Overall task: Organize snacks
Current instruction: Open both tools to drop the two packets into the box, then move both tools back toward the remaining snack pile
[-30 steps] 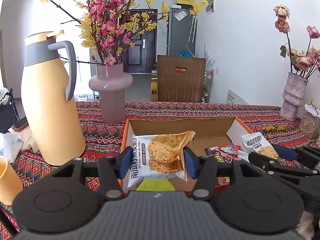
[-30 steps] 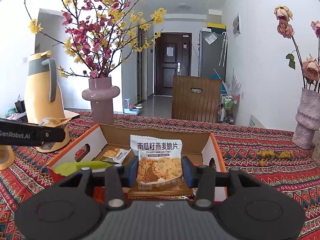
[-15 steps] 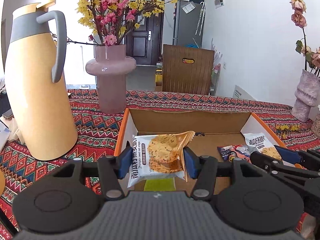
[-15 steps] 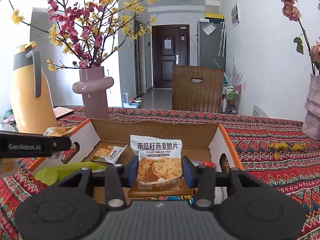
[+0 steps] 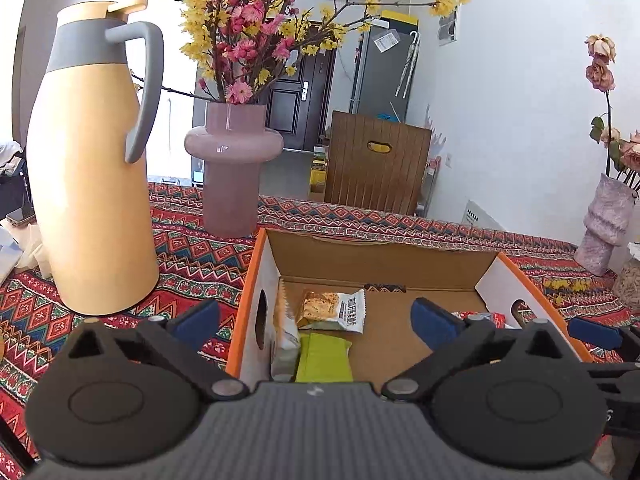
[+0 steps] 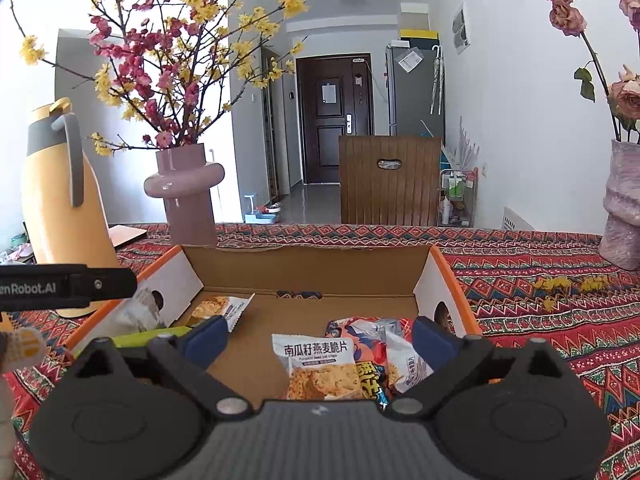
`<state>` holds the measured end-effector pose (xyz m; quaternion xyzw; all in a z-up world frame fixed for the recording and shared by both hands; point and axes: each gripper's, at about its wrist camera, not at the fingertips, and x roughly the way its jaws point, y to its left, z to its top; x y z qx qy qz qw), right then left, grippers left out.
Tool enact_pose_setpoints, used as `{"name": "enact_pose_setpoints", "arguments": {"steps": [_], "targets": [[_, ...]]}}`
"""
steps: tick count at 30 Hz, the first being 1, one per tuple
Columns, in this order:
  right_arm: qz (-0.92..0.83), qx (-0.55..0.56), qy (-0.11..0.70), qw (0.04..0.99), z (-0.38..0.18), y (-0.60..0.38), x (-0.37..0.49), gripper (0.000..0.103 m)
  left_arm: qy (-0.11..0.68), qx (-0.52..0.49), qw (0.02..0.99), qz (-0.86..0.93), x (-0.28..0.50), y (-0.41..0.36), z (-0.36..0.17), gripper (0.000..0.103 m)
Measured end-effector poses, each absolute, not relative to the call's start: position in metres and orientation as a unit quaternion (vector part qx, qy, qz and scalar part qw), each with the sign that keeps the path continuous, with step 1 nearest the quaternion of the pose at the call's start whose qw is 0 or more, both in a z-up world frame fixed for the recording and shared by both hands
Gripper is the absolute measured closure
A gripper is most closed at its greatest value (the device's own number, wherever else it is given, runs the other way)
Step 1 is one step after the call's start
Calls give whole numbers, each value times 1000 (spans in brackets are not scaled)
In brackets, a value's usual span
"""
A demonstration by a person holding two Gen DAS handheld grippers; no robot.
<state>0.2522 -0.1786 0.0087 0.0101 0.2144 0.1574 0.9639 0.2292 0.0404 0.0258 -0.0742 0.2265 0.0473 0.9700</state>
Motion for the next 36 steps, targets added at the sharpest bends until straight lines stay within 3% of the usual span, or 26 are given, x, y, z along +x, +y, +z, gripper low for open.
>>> {"name": "enact_pose_setpoints", "arguments": {"steps": [20,36], "targets": [[151,11,194,969,31,-185,233,0,221,-69,972,48,214,31,45,0],[149,14,214,965,29,-205,173,0,234,-66,969,48,158,28,60,0]]}}
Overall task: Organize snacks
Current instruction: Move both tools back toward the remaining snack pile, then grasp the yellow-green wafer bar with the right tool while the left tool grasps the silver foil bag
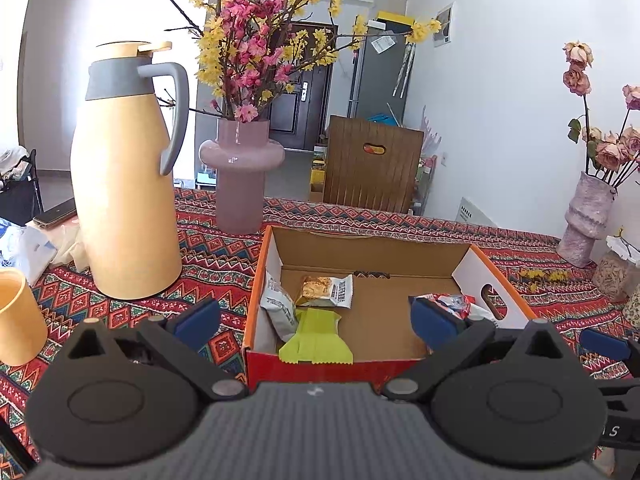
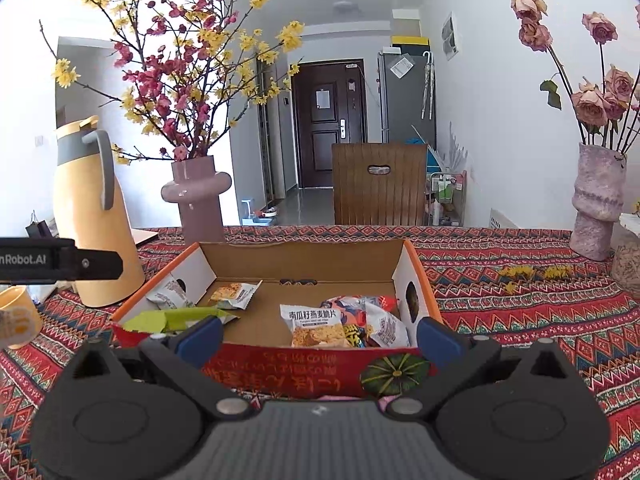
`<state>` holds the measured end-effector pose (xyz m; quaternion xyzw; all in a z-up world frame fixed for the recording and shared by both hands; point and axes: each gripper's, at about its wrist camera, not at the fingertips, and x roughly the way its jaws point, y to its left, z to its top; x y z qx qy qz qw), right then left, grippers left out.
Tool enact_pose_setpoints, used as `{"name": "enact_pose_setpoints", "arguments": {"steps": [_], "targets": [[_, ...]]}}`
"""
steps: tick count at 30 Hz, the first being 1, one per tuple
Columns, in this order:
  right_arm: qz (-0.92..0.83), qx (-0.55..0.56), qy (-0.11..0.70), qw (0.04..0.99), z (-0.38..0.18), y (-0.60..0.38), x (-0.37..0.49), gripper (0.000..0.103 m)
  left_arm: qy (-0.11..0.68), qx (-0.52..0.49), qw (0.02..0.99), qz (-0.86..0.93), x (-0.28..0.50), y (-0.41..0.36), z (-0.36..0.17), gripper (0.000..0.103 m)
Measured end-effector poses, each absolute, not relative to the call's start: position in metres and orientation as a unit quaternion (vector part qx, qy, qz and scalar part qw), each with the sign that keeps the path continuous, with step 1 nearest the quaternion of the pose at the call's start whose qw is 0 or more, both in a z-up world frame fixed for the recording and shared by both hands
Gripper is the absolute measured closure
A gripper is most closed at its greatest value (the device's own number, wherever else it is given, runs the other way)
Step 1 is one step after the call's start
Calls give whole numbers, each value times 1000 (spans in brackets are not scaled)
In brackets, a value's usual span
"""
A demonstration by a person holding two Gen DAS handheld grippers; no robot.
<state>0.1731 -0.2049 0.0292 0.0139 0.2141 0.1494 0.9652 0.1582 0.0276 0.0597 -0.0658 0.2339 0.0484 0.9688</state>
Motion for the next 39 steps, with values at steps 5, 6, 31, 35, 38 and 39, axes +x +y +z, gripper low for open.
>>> {"name": "enact_pose_setpoints", "arguments": {"steps": [5,6,31,35,38,39], "targets": [[151,14,234,960,17,-210,159,0,251,-63,965,49,145,24,54,0],[151,13,239,959,14,-211,156,0,255,-63,964,49,143,23,53,0],[137,-12,348,927,-55,-216,111,19,331,-59,940,57,85,18,11,0],[126,-26,335,933,-56,-221,101,35,332,-57,939,59,80,13,12,0],[124,-23,330,936,-55,-229,95,50,334,-50,940,56,78,4,12,0],[124,-23,328,936,-55,-231,93,56,335,-48,939,54,78,1,12,0]]}}
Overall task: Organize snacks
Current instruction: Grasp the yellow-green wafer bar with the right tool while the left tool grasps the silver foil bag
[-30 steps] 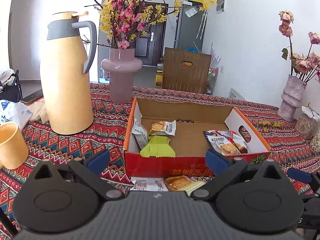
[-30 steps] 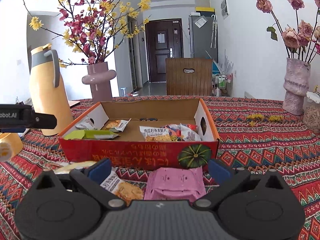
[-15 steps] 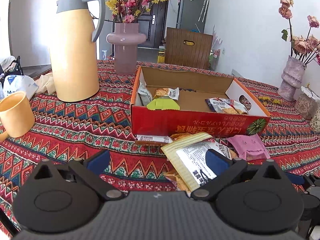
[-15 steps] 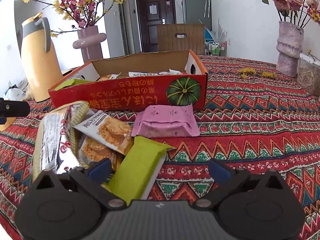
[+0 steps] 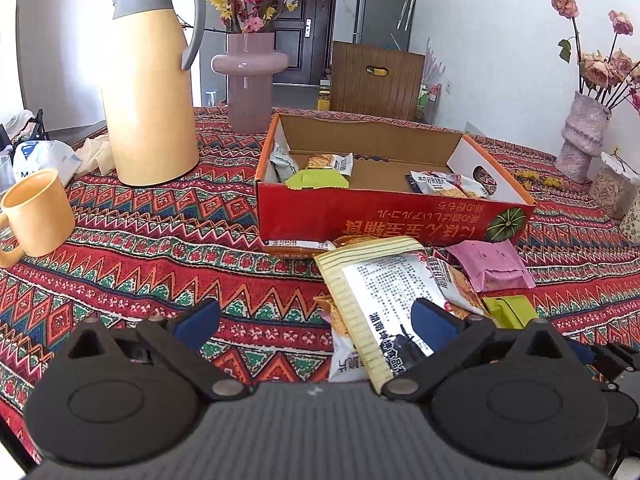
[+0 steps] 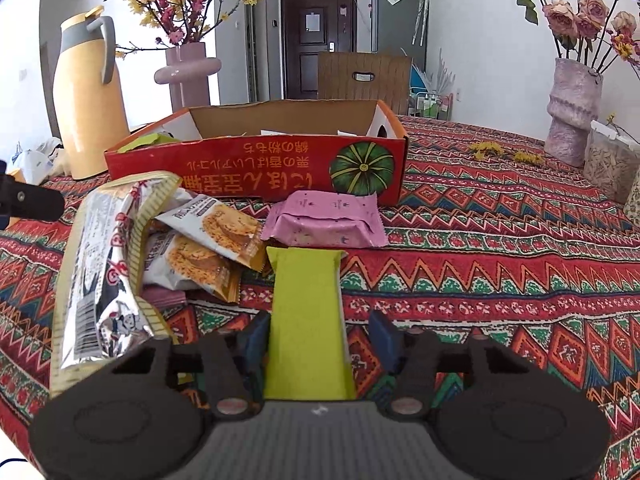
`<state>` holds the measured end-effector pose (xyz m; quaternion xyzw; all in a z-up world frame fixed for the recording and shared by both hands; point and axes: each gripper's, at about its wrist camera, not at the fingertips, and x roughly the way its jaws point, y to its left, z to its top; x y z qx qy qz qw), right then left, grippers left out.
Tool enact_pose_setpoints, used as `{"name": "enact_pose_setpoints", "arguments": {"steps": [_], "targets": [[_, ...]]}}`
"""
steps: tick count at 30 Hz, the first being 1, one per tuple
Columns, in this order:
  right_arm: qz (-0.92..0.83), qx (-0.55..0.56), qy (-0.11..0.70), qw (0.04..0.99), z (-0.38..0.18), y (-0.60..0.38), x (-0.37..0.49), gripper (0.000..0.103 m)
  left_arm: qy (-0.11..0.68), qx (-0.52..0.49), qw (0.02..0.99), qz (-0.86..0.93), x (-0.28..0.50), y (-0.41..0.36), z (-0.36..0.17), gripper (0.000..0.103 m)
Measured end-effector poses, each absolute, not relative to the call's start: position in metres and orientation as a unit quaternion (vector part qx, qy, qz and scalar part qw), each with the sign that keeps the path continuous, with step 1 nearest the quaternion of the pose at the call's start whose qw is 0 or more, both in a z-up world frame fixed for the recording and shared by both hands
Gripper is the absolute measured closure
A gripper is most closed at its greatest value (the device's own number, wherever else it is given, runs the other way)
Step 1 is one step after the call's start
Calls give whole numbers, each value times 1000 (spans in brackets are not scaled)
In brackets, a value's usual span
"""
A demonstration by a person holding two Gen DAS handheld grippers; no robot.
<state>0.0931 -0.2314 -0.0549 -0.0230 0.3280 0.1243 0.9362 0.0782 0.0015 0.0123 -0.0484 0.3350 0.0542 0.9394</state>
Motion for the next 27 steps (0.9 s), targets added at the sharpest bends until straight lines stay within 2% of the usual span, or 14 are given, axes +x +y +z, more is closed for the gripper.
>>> {"name": "enact_pose_setpoints", "arguments": {"steps": [1,4,22,25,27], "targets": [[124,-22,327,937,-55,-234,92,61,336,-47,939,53,78,-2,12,0],[119,-21,322,939,-55,-241,89,66,343,-43,937,50,79,-11,11,0],[95,-12,282,954,-65,-263,74,67,395,-51,916,54,97,-57,-11,0],[96,-13,278,956,-66,-263,72,67,399,-52,914,57,98,-59,-14,8],[96,-12,275,957,-66,-263,71,67,404,-56,911,56,100,-58,-16,20]]}}
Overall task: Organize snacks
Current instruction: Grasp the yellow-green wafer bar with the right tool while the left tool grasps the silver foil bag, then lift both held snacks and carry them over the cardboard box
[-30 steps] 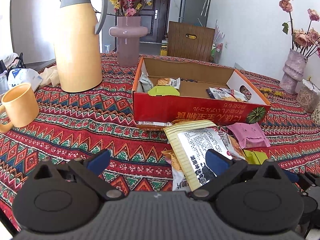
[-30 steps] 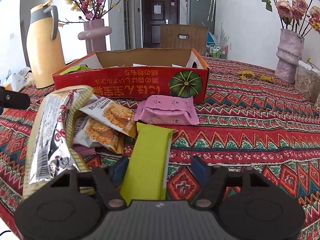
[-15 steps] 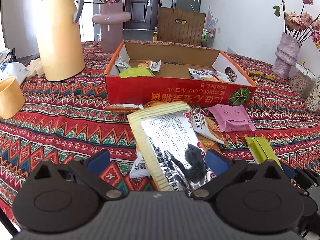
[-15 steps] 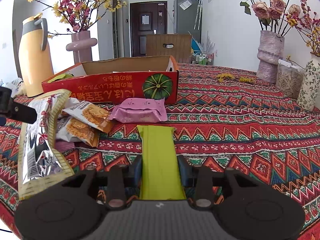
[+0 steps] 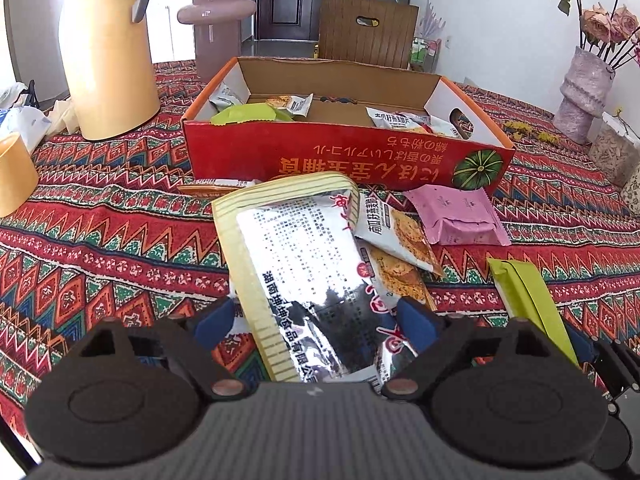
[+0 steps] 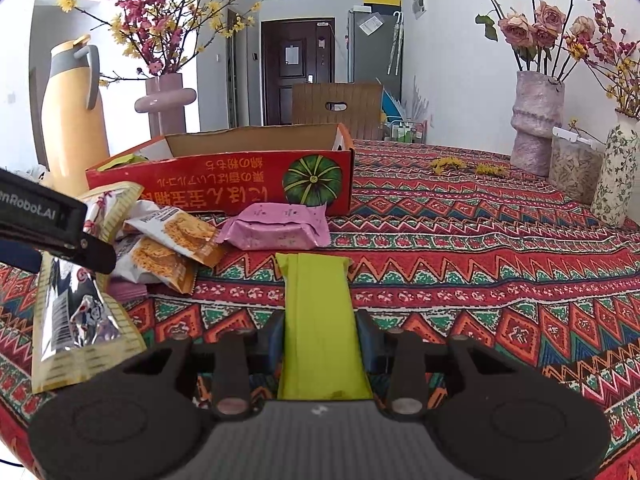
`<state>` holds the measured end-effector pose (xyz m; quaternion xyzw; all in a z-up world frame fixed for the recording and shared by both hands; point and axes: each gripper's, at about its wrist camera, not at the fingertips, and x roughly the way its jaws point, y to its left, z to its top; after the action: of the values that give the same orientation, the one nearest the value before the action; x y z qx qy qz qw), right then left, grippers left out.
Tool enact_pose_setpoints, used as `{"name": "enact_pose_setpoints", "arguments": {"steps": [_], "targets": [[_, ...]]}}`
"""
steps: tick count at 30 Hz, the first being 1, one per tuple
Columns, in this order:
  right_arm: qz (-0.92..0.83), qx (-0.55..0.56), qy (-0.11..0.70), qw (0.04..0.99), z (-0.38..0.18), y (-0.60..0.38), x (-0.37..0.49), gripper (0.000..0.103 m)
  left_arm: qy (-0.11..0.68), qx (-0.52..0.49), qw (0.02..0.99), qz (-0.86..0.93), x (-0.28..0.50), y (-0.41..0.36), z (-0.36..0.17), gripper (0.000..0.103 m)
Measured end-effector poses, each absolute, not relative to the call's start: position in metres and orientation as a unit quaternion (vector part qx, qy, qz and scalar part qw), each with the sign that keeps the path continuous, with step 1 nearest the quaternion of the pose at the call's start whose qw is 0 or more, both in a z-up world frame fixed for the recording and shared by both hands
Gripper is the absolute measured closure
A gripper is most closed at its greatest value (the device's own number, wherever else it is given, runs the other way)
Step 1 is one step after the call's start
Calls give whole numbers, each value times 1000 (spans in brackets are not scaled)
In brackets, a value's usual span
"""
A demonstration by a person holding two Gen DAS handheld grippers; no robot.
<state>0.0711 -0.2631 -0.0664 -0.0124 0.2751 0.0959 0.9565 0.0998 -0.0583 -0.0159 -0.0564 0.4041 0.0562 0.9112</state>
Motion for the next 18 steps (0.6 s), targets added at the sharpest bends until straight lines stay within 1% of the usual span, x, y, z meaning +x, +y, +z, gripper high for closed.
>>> {"name": "enact_pose_setpoints", "arguments": {"steps": [4,6,7,8,9,10,12,15,18], "targets": [[97,-11,271,958,-67,-264,70,67,405,-60,911,56,99,-58,-17,26],[97,-11,270,958,-68,-264,69,67,401,-59,913,53,98,-58,-16,36],[97,-11,269,958,-68,-264,69,67,399,-59,914,51,97,-57,-15,40],[96,-11,269,958,-68,-264,69,67,397,-59,915,49,96,-57,-14,47],[96,-11,268,958,-68,-264,69,67,396,-58,915,47,95,-56,-13,51],[96,-11,268,959,-68,-264,68,67,395,-57,916,46,95,-56,-12,53],[96,-10,268,959,-68,-264,68,67,392,-55,917,43,93,-55,-11,60],[97,-8,268,958,-68,-264,67,68,389,-55,918,42,90,-53,-9,65],[99,-4,267,958,-67,-265,67,68,385,-54,920,42,89,-51,-7,67]]}}
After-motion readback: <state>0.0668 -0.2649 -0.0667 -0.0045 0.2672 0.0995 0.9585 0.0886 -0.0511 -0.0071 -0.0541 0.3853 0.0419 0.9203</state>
